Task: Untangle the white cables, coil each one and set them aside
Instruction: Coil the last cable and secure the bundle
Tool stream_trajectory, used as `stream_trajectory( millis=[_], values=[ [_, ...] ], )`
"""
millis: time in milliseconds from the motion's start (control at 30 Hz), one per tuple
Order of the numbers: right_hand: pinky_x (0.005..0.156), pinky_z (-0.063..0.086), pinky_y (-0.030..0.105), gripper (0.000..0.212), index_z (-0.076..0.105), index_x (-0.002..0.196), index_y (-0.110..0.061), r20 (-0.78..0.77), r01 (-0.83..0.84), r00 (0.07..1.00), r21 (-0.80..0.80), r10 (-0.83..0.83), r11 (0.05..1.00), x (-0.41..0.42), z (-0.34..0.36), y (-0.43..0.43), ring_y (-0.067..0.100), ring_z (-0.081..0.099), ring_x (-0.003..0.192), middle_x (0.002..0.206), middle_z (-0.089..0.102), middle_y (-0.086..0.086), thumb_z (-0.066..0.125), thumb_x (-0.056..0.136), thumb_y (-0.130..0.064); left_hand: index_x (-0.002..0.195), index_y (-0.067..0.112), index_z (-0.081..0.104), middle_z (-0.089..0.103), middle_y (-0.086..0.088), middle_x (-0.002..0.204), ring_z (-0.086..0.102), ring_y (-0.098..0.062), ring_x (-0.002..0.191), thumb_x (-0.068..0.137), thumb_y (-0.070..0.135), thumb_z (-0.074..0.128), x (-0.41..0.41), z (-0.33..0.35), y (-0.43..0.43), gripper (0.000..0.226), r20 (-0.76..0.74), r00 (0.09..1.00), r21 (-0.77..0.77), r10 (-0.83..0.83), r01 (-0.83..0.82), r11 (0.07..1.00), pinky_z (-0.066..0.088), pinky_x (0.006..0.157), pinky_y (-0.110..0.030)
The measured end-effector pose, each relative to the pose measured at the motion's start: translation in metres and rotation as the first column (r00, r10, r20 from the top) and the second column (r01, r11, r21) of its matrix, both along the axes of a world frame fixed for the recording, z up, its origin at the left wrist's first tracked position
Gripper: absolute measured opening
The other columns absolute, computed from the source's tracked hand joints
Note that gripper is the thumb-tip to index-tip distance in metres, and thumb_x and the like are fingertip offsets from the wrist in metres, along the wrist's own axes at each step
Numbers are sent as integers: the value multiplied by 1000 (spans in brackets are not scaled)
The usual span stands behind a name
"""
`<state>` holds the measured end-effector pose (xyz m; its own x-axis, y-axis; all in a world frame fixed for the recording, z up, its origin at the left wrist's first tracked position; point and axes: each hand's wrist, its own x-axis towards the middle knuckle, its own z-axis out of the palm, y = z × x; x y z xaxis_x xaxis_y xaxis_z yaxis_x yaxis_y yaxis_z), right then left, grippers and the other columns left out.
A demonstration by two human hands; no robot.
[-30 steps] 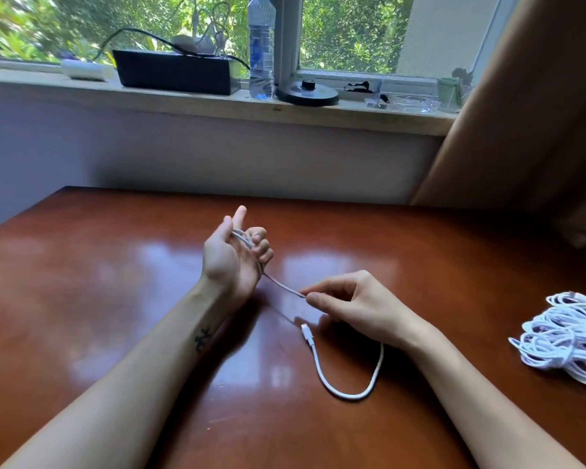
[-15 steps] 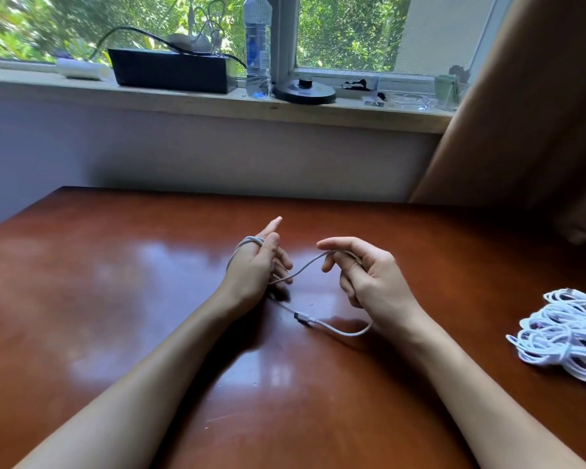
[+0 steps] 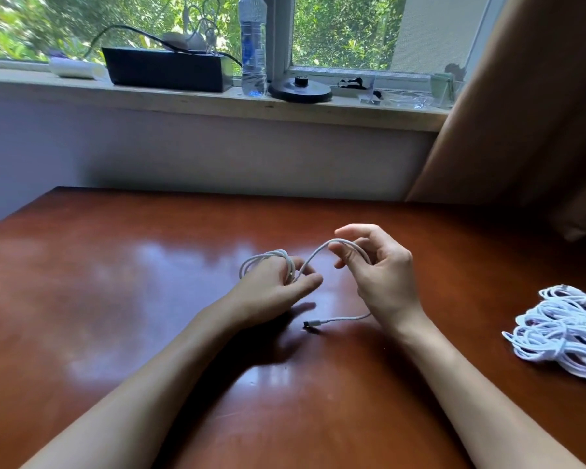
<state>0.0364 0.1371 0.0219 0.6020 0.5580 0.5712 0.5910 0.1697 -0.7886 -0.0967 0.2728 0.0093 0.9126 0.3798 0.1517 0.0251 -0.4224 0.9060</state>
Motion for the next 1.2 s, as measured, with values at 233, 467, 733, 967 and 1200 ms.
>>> stream_trajectory(
  millis=[233,467,733,967,1200],
  values=[
    [63,49,34,14,68,96,-32,-29,42,999,23,-41,999,9,-2,2,23,65,64,67,64,1,79,86,-31,68,15,69,28,1,43,22,-17,43,97,50,37,4,-1,3,56,82,996,-58,-17,22,998,20,51,-29],
    [60,45,25,9,72,92,-29,-19,47,999,-94,-49,994,17,-11,4,13,59,60,68,67,-2,79,87,-26,67,9,54,18,6,43,7,-9,41,97,46,35,5,4,4,51,224,963,-746,-150,269,609,1,46,-24],
    [65,61,40,6,75,86,-26,2,-65,997,-377,71,924,13,-20,4,18,70,64,71,71,0,78,88,-21,69,11,52,15,2,48,10,-13,40,105,37,22,1,10,12,54,493,867,-836,67,451,313,14,42,-24],
    [72,55,31,16,77,105,-20,206,-127,944,-495,258,860,7,-23,6,15,66,63,75,74,-4,77,89,-18,86,9,59,30,1,62,29,-14,51,100,31,31,0,12,24,38,508,815,-862,279,483,157,30,52,-26],
    [70,48,13,34,68,125,-16,216,-201,923,-431,317,880,-6,-24,10,7,66,66,96,75,-5,70,93,-7,111,16,57,37,1,64,36,-12,54,102,19,38,6,11,37,21,325,836,-931,442,200,306,35,67,-27]
  ],
)
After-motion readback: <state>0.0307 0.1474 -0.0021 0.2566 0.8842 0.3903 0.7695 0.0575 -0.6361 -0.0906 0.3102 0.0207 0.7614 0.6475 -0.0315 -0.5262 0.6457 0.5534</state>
